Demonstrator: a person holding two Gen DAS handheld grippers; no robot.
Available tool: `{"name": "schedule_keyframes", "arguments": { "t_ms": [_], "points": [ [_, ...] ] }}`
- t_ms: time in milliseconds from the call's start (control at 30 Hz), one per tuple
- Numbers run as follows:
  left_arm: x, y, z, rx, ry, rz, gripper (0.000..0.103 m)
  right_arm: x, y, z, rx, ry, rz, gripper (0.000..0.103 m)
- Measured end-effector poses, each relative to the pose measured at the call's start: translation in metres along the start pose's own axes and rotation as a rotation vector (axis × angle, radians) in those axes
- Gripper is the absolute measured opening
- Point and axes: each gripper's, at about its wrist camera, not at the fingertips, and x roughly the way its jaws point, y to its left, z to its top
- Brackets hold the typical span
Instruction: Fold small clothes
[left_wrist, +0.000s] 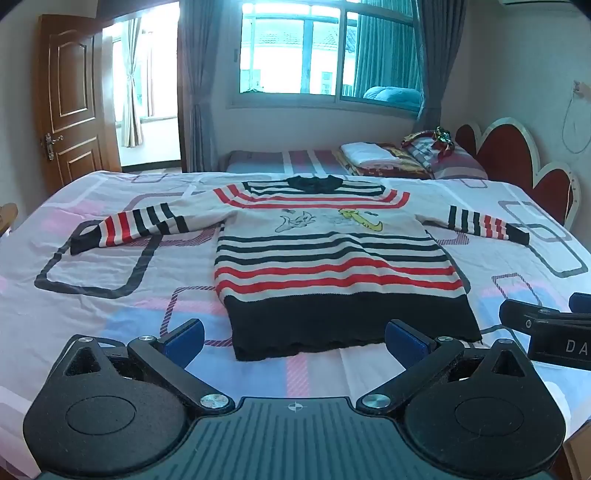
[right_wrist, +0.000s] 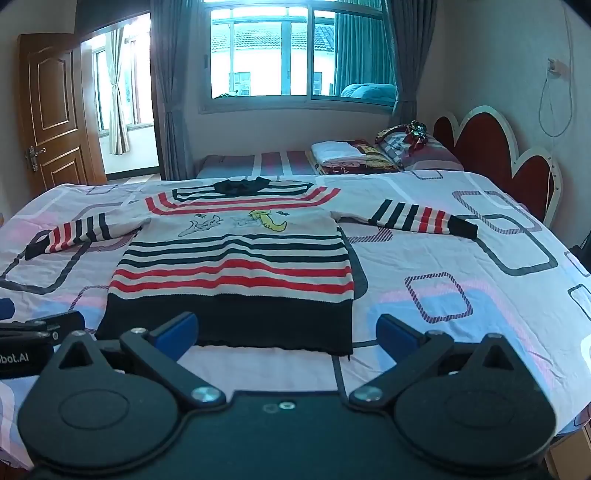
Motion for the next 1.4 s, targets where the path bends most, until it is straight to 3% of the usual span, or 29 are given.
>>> {"name": "schedule_keyframes", "arguments": {
  "t_ms": [1400],
  "points": [
    [0.0073, 0.0037, 0.004, -0.003, 0.008, 0.007, 0.103, 0.0069, 0.0005, 0.0038, -0.002, 0.003, 0.017, 0.102]
  ]
}}
